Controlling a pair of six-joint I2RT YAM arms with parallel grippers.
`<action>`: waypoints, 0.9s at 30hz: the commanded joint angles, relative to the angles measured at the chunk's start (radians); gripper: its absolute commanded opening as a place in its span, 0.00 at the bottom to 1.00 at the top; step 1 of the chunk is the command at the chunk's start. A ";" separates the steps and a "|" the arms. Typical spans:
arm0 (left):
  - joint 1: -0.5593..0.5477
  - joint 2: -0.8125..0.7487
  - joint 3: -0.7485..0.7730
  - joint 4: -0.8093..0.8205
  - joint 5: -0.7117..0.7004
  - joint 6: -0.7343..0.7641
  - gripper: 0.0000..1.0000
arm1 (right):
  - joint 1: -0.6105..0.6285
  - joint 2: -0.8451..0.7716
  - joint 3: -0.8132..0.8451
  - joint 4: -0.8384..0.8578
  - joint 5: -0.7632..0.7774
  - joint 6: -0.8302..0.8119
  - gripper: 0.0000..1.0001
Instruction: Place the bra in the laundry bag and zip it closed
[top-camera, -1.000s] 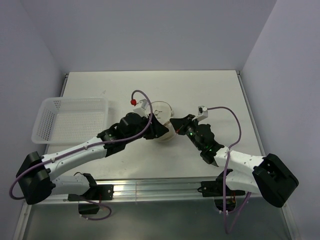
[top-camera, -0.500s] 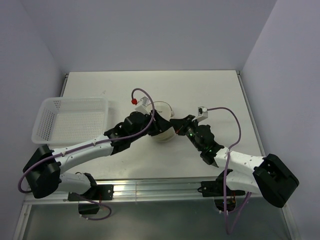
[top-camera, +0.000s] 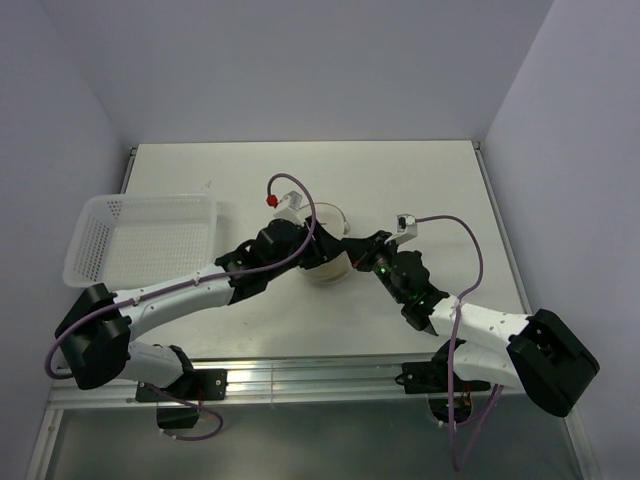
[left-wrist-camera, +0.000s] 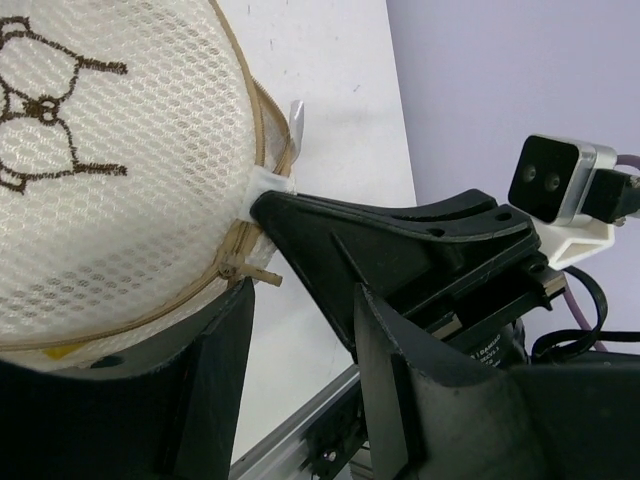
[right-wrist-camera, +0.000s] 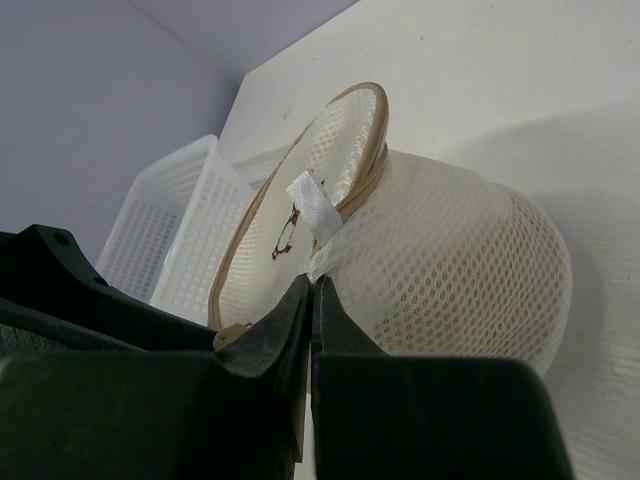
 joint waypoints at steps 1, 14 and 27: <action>0.001 0.018 0.065 -0.022 -0.022 0.032 0.50 | 0.008 -0.023 -0.004 0.055 0.028 -0.016 0.00; 0.026 0.061 0.111 -0.117 -0.007 0.043 0.50 | 0.010 -0.040 -0.006 0.046 0.043 -0.029 0.00; 0.038 0.071 0.090 -0.082 0.018 0.049 0.30 | 0.008 -0.041 -0.012 0.052 0.045 -0.029 0.00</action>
